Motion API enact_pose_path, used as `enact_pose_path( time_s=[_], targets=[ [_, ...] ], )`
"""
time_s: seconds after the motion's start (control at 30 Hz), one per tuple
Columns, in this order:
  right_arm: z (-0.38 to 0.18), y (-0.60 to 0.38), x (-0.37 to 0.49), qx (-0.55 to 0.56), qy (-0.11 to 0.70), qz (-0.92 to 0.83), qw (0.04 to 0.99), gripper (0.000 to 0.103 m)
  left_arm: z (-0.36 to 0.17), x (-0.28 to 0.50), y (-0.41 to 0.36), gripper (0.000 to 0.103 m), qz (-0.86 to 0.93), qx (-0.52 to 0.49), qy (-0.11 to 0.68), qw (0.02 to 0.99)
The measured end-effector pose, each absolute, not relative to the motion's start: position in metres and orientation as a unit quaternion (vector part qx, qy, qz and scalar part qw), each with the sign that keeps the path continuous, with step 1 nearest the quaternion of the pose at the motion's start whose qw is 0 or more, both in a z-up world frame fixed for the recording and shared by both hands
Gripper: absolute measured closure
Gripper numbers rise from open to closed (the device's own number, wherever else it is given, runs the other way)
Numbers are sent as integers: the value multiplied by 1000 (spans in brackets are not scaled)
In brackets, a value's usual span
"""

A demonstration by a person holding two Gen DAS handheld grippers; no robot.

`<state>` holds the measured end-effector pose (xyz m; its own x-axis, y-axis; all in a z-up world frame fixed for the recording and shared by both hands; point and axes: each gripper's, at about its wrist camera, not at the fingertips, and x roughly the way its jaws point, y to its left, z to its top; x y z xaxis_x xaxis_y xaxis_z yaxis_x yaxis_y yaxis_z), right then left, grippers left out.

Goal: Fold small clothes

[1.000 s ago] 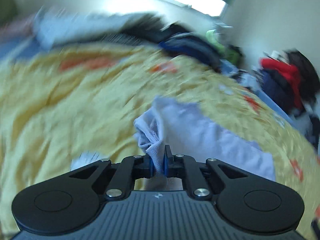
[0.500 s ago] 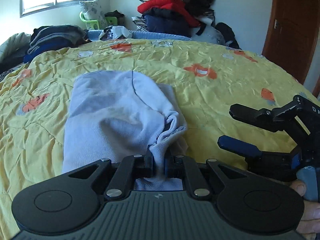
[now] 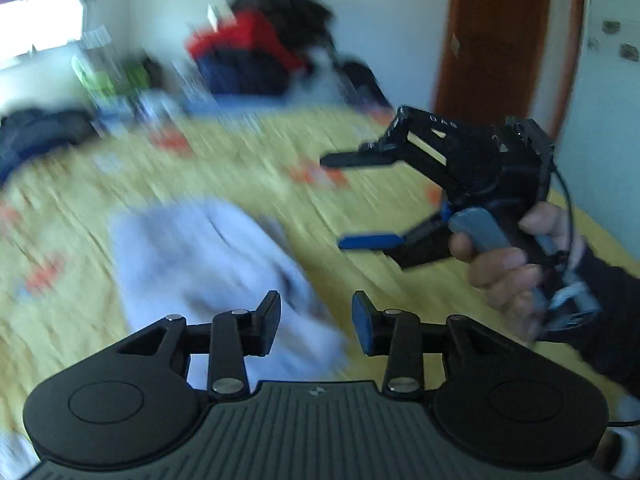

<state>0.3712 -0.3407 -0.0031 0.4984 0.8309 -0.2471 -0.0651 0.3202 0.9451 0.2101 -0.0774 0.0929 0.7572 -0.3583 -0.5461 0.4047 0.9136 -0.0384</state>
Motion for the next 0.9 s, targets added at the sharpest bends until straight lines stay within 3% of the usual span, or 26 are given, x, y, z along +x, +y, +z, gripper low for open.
enact_pose_path(
  time_s=[0.1, 0.23, 0.27, 0.33, 0.5, 0.53, 0.67, 0.8, 0.83, 0.87, 0.9],
  targets=[
    [18, -290, 410, 453, 425, 379, 686, 11, 78, 230, -79, 65, -182, 68, 290, 937],
    [16, -225, 462, 371, 492, 360, 700, 10, 41, 236, -83, 65, -197, 89, 341, 915],
    [9, -216, 474, 346, 509, 336, 713, 11, 36, 232, -82, 64, -201, 92, 330, 918],
    [-14, -214, 496, 341, 534, 308, 710, 25, 29, 232, -83, 63, -206, 73, 332, 918],
    [-12, -222, 498, 356, 531, 291, 712, 30, 26, 243, -88, 61, -205, 41, 327, 922],
    [-6, -224, 490, 347, 527, 284, 722, 30, 29, 240, -87, 61, -209, 45, 327, 920],
    [27, -245, 434, 356, 494, 342, 716, 11, 54, 208, -59, 61, -224, 26, 286, 931],
    [25, -245, 384, 346, 515, 387, 682, 9, 55, 198, -46, 44, -218, 53, 272, 936],
    [19, -244, 378, 329, 523, 375, 691, 11, 49, 208, -48, 44, -219, 57, 297, 928],
    [11, -245, 376, 312, 528, 359, 703, 20, 41, 215, -50, 44, -222, 57, 315, 921],
    [3, -251, 377, 314, 526, 347, 710, 38, 35, 215, -53, 43, -219, 65, 308, 924]
  ],
)
